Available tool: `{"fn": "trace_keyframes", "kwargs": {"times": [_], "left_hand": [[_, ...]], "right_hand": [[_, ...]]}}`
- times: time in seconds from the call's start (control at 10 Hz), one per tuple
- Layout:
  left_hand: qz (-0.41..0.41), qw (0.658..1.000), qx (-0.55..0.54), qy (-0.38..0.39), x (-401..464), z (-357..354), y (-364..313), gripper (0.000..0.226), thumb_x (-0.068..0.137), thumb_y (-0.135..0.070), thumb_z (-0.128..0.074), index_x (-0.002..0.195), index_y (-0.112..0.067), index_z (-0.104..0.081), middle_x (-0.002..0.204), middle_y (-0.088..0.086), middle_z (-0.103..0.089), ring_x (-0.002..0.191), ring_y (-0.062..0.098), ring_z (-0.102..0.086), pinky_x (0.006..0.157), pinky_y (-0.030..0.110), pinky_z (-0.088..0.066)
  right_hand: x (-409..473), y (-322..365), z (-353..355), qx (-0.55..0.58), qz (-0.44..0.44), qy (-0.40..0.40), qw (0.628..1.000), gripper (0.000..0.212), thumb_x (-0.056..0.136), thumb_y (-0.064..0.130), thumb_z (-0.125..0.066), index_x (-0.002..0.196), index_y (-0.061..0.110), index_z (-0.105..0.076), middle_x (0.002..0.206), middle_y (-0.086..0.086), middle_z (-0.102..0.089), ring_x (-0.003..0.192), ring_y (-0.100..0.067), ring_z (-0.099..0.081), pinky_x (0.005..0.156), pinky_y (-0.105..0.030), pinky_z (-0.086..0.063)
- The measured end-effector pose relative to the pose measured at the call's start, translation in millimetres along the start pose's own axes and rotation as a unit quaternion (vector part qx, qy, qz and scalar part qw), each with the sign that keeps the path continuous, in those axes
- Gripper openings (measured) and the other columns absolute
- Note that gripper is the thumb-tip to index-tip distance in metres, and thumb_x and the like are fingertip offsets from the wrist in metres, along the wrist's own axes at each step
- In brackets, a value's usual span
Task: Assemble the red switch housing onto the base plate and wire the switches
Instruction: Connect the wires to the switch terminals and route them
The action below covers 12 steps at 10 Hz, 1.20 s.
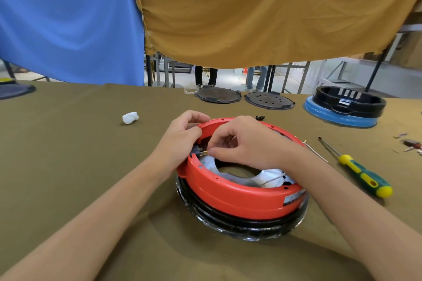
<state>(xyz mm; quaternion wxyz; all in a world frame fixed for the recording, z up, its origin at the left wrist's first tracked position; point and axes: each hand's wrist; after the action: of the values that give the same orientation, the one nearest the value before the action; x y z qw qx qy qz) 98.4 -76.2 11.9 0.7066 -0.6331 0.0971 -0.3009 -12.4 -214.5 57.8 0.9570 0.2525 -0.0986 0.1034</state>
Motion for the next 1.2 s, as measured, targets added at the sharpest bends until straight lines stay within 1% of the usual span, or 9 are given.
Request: {"fn": "trace_keyframes", "kwargs": {"times": [0.2, 0.4, 0.6, 0.7, 0.9, 1.1, 1.2], "left_hand": [[-0.001, 1.0, 0.003, 0.0, 0.4, -0.2, 0.9, 0.038, 0.089, 0.003, -0.044, 0.102, -0.026, -0.065, 0.086, -0.006, -0.073, 0.074, 0.016, -0.062, 0.061, 0.024, -0.053], [-0.003, 1.0, -0.001, -0.001, -0.2, 0.0, 0.7, 0.037, 0.089, 0.003, -0.044, 0.102, -0.025, -0.065, 0.087, -0.004, -0.073, 0.075, 0.019, -0.061, 0.062, 0.024, -0.053], [-0.004, 1.0, 0.002, -0.002, -0.3, -0.4, 0.3, 0.037, 0.089, 0.003, -0.044, 0.101, -0.025, -0.065, 0.086, -0.005, -0.072, 0.072, 0.014, -0.062, 0.06, 0.021, -0.053], [-0.004, 1.0, 0.0, -0.002, -0.7, -0.7, 0.3, 0.037, 0.09, 0.003, -0.043, 0.101, -0.025, -0.065, 0.085, -0.005, -0.071, 0.067, 0.009, -0.06, 0.053, 0.018, -0.05], [-0.005, 1.0, -0.007, -0.003, -0.4, -0.9, -0.2, 0.037, 0.089, 0.004, -0.044, 0.101, -0.023, -0.065, 0.078, -0.009, -0.071, 0.066, 0.004, -0.062, 0.056, 0.016, -0.05], [-0.001, 1.0, -0.005, -0.004, -0.8, -0.9, -0.1, 0.037, 0.088, 0.003, -0.043, 0.101, -0.024, -0.065, 0.078, -0.009, -0.071, 0.066, 0.011, -0.06, 0.054, 0.019, -0.05], [-0.005, 1.0, -0.001, -0.009, -1.1, -1.3, 0.0, 0.037, 0.088, 0.002, -0.043, 0.1, -0.025, -0.065, 0.087, -0.004, -0.071, 0.072, 0.015, -0.061, 0.057, 0.021, -0.052]], "right_hand": [[0.2, 0.0, -0.4, 0.01, 0.001, 0.002, 1.0, 0.009, 0.09, 0.019, -0.07, 0.088, 0.015, -0.077, 0.078, 0.007, -0.073, 0.068, -0.001, -0.062, 0.066, -0.013, -0.047], [0.6, 0.0, -1.6, 0.006, -0.002, 0.002, 1.0, 0.009, 0.09, 0.02, -0.07, 0.088, 0.016, -0.077, 0.077, 0.007, -0.073, 0.068, 0.0, -0.061, 0.066, -0.012, -0.047], [0.4, -0.3, -1.7, 0.005, 0.0, -0.001, 1.0, 0.009, 0.09, 0.019, -0.07, 0.086, 0.015, -0.077, 0.076, 0.008, -0.072, 0.067, 0.002, -0.06, 0.064, -0.01, -0.045], [0.6, -0.6, -2.0, 0.005, 0.0, -0.003, 1.0, 0.009, 0.09, 0.018, -0.07, 0.086, 0.015, -0.077, 0.075, 0.008, -0.072, 0.066, 0.002, -0.061, 0.064, -0.01, -0.046], [0.8, -1.3, -1.9, 0.002, -0.002, -0.005, 1.0, 0.008, 0.09, 0.018, -0.07, 0.086, 0.015, -0.077, 0.074, 0.009, -0.072, 0.064, 0.004, -0.059, 0.063, -0.01, -0.044], [1.1, 1.3, -2.9, 0.003, -0.003, 0.001, 1.0, 0.008, 0.091, 0.019, -0.07, 0.088, 0.015, -0.077, 0.076, 0.009, -0.072, 0.066, 0.004, -0.06, 0.064, -0.009, -0.045], [1.5, 3.4, -3.2, -0.013, 0.001, 0.003, 1.0, 0.008, 0.091, 0.019, -0.069, 0.09, 0.015, -0.077, 0.078, 0.009, -0.072, 0.07, 0.001, -0.062, 0.066, -0.011, -0.047]]}}
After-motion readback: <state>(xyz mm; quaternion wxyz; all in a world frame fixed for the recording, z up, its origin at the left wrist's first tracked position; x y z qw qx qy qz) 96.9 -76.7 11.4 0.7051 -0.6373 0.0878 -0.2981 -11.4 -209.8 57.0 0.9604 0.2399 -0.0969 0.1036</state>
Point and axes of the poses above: each hand's wrist, its own x-axis towards the middle knuckle, its own z-axis out of the back of the hand, y = z × x
